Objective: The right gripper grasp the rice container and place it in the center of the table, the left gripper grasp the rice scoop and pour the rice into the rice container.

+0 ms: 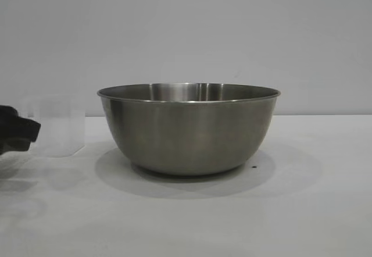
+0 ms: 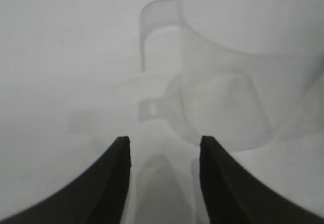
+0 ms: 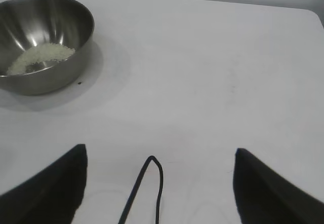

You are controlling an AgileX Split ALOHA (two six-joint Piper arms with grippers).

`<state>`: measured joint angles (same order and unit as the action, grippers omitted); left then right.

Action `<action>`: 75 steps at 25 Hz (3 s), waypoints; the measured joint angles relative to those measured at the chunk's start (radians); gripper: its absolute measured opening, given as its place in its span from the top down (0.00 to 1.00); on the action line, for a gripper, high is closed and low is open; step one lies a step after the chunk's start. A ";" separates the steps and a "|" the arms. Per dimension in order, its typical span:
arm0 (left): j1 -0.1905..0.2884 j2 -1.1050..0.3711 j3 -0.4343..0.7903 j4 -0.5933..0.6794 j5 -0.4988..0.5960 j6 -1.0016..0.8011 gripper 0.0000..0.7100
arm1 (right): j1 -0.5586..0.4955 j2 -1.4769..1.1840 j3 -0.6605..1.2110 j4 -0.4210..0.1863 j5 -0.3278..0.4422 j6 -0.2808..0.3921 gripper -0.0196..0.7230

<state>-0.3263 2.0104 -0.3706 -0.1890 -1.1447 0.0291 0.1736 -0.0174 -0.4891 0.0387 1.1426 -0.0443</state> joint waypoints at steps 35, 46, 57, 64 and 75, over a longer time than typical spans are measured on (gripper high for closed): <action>0.000 -1.072 -0.109 0.189 1.389 -0.087 0.34 | 0.000 0.000 0.000 0.000 0.000 0.000 0.24; 0.000 -1.366 -0.226 0.182 1.935 -0.076 0.34 | 0.000 0.000 0.000 0.000 0.000 0.000 0.24; 0.000 -1.773 -0.231 0.156 2.363 -0.074 0.34 | 0.000 0.000 0.000 0.000 0.000 0.000 0.24; 0.000 -1.976 -0.223 0.183 2.323 -0.074 0.34 | 0.000 0.000 0.000 0.000 0.000 0.000 0.24; 0.000 -1.988 -0.123 0.168 2.266 -0.062 0.34 | 0.000 0.000 0.000 0.000 0.000 0.000 0.24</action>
<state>-0.3263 0.0229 -0.4934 -0.0208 1.1209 -0.0324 0.1736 -0.0174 -0.4891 0.0387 1.1426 -0.0443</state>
